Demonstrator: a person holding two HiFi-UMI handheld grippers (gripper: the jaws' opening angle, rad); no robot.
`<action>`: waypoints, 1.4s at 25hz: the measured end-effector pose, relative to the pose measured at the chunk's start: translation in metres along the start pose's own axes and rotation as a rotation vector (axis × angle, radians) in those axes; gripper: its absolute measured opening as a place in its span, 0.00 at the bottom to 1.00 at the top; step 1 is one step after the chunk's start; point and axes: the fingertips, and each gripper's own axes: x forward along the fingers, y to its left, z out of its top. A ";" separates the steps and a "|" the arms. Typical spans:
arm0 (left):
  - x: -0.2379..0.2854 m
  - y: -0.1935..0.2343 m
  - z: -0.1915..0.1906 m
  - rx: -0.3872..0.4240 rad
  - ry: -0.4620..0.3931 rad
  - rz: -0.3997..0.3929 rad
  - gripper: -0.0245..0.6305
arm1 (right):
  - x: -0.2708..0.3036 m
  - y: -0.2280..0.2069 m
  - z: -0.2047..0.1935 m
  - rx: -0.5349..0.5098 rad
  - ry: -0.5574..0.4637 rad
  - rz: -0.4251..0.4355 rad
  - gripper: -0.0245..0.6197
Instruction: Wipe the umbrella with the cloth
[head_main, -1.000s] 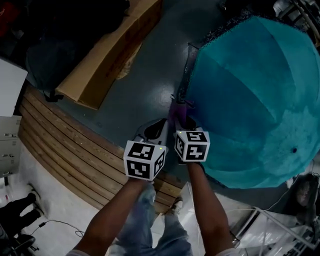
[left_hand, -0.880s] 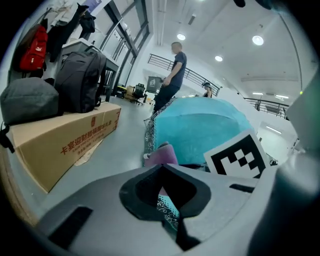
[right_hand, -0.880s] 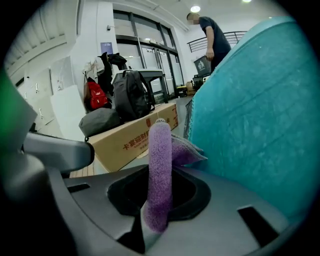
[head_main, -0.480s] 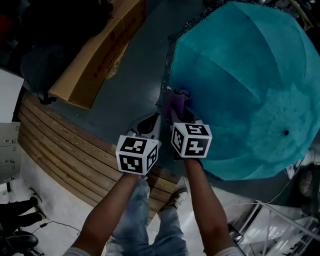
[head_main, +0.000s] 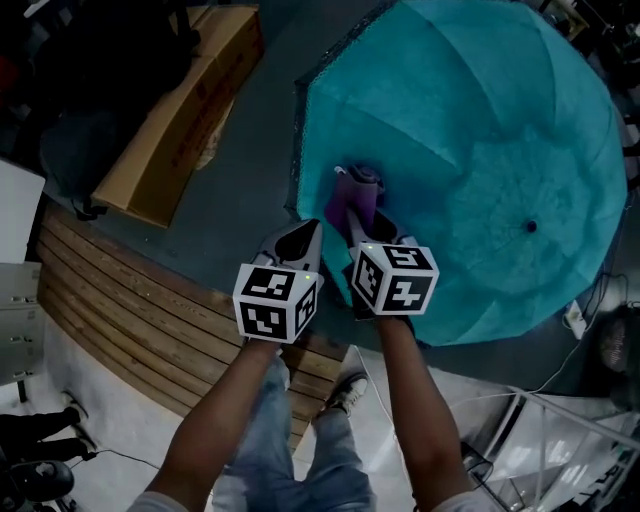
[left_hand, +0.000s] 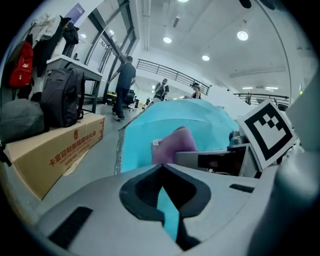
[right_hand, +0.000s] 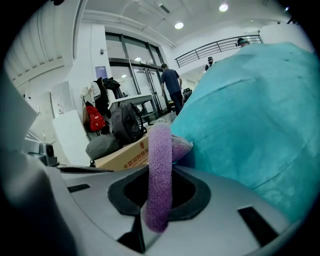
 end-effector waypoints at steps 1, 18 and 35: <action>0.001 -0.009 0.002 0.005 -0.004 -0.007 0.04 | -0.008 -0.004 0.003 0.000 -0.008 -0.002 0.15; 0.004 -0.152 0.022 0.093 -0.029 -0.129 0.04 | -0.142 -0.091 0.051 0.056 -0.198 -0.074 0.15; 0.029 -0.274 0.009 0.183 0.000 -0.252 0.04 | -0.260 -0.202 0.051 0.185 -0.368 -0.191 0.15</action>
